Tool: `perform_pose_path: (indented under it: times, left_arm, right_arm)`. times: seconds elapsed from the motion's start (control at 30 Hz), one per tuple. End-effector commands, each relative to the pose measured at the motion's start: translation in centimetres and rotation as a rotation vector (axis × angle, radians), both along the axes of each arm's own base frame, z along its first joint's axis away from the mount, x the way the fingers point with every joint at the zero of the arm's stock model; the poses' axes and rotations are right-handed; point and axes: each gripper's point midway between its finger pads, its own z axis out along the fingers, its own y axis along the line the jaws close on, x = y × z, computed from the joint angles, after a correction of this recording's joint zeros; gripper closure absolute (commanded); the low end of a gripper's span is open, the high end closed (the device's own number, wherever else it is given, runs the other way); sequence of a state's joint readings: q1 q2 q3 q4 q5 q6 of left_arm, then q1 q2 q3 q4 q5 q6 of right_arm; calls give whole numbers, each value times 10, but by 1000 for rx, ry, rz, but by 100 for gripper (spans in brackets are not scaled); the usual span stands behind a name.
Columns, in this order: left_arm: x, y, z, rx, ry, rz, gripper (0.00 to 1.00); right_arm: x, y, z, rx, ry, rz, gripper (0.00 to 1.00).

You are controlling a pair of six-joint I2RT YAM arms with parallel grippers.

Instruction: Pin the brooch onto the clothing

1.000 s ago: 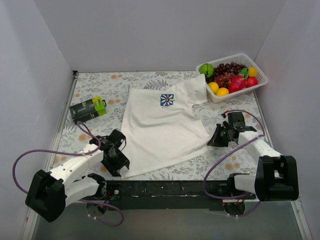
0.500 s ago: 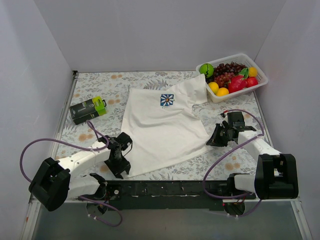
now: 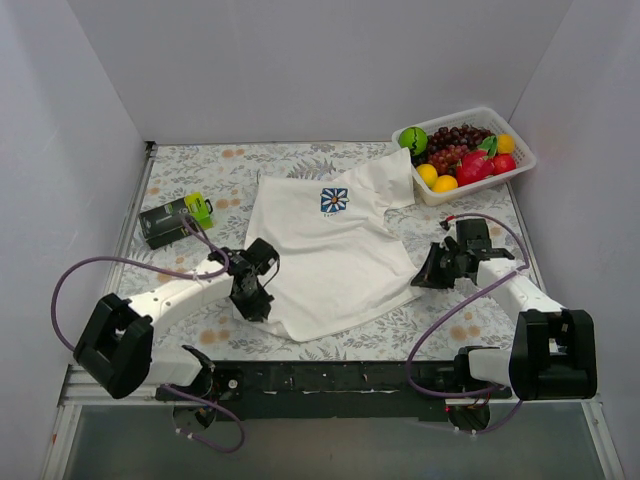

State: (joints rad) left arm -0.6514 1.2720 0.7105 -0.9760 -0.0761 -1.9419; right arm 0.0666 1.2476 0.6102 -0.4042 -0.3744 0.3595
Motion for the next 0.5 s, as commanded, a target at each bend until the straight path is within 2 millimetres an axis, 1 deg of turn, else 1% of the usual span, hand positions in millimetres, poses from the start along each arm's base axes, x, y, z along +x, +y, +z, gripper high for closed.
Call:
perform_pose_path:
  times: [0.0, 0.03, 0.07, 0.1, 0.13, 0.17, 0.2, 0.23, 0.27, 0.3, 0.33, 0.37, 0.4, 0.43, 0.47]
  left_arm:
    - [68, -21, 36, 7, -215, -72, 100]
    - [81, -22, 40, 9, -232, -69, 100]
    - [99, -28, 55, -4, -278, -100, 100]
    - [110, -32, 63, -19, -303, -109, 100]
    - [129, -29, 72, -39, -339, -88, 100]
    - [140, -29, 76, -48, -352, -106, 100]
    - [159, -37, 99, -105, -405, -115, 100]
    - [178, -32, 112, -124, -454, -92, 100]
    - [191, -33, 124, -135, -487, -98, 100]
    - [210, -36, 154, -149, -563, -125, 100]
    - [224, -32, 172, -150, -611, -122, 100]
    - [233, -32, 188, -149, -650, -138, 100]
    - [252, -36, 224, -155, -735, -170, 100]
    - [260, -34, 240, -148, -763, -182, 100]
    - [267, -34, 253, -141, -790, -194, 100]
  right_arm:
    - [29, 8, 48, 43, -144, 37, 99]
    - [32, 10, 54, 49, -155, 38, 99]
    - [41, 11, 69, 56, -196, 37, 99]
    - [45, 13, 76, 62, -215, 39, 99]
    - [51, 15, 86, 69, -238, 40, 99]
    - [56, 17, 94, 80, -245, 33, 99]
    - [69, 21, 116, 88, -299, 39, 99]
    - [75, 23, 126, 98, -319, 38, 99]
    - [80, 25, 135, 112, -324, 28, 99]
    - [92, 28, 163, 128, -386, 32, 99]
    - [98, 31, 176, 142, -415, 34, 99]
    - [104, 34, 189, 159, -431, 30, 99]
    - [109, 35, 203, 170, -457, 31, 99]
    - [119, 38, 237, 183, -535, 36, 99]
    - [125, 39, 248, 190, -544, 35, 99]
